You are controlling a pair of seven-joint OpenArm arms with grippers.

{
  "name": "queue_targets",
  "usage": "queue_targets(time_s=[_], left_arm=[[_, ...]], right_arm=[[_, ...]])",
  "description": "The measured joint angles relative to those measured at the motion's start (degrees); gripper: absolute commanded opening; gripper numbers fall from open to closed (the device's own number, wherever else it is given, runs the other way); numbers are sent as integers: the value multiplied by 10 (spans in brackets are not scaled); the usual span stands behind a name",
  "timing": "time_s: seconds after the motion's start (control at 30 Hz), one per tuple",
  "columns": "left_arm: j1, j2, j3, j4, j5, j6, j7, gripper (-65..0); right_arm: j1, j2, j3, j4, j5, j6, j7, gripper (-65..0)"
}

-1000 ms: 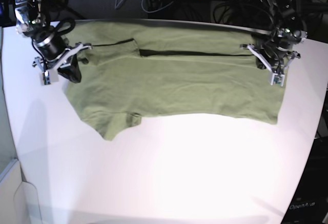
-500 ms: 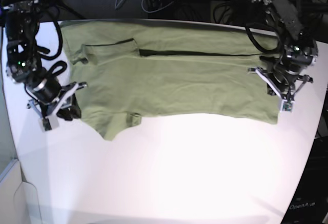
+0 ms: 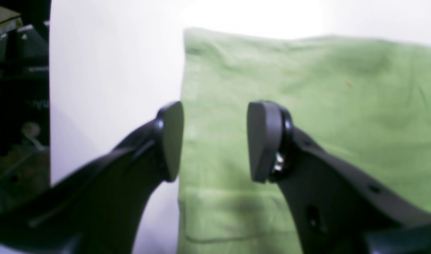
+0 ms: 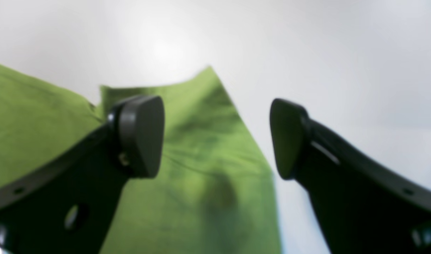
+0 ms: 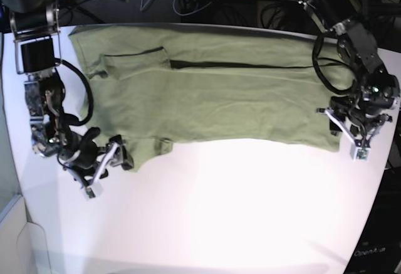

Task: Fold the T-shirt properly
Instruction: 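Release and move both grippers to the shirt's opposite edge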

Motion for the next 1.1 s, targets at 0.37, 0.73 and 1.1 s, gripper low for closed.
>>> queue_targets(time_s=[0.37,0.73,1.1], left_arm=[[-7,-33,-1,-68,-3,0,-53,-364],[-7,-33,0,-69,-2,0,-50,-364],[-8,-34,0,-69,-2,3,-50,-363]], right_arm=[[62,-10,-102,-161,0,0,100,-189],[80,-19,-105,-211,-3,0,130,-358],[69,-25,-105,-211,-3,0,132,-641]])
